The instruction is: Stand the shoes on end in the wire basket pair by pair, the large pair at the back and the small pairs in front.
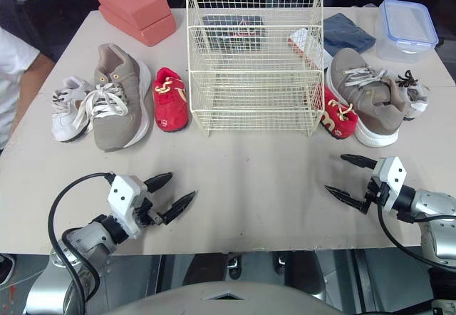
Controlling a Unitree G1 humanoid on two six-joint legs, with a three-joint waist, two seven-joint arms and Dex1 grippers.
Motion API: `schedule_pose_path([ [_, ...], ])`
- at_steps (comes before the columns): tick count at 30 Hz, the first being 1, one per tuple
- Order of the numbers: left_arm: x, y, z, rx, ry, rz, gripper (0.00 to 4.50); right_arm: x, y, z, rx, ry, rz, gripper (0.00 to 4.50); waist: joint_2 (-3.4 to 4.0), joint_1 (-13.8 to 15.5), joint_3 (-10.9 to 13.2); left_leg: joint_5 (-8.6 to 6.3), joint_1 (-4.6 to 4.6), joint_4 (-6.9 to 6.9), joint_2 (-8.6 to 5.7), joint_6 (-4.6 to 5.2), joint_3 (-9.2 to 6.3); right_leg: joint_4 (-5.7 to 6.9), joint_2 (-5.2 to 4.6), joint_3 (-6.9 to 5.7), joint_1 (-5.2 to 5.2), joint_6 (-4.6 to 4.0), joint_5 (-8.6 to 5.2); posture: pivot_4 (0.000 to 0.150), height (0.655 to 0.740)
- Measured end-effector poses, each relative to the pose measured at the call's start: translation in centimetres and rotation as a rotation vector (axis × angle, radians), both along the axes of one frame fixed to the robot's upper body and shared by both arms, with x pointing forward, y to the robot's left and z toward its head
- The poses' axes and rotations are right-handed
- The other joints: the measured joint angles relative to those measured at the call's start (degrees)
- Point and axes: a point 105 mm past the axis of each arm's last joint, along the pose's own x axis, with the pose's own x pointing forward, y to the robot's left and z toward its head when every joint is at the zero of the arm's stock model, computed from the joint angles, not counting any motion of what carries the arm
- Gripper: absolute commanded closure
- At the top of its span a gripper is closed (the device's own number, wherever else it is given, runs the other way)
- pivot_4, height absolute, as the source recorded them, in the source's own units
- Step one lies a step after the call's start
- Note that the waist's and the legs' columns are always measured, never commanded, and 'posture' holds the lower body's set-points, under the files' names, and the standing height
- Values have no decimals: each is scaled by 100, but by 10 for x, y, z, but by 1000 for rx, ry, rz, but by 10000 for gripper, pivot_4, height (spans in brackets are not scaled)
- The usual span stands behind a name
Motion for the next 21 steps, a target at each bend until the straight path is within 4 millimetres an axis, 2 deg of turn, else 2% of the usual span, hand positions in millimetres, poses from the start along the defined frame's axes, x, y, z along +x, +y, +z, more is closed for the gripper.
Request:
schedule_pose_path([
  [12,4,1,-1,4,-14,-27,911,7,-4,-3,10,-14,-24,0,1,5,0,0,1,0,0,0,-2,1,0,-3,0,0,0,1500,6860],
  [21,14,-3,2,5,-29,-64,911,3,-6,-6,8,-5,-32,0,1,16,-1,0,0,0,0,0,-2,1,0,-3,1,2,2,1500,6860],
])
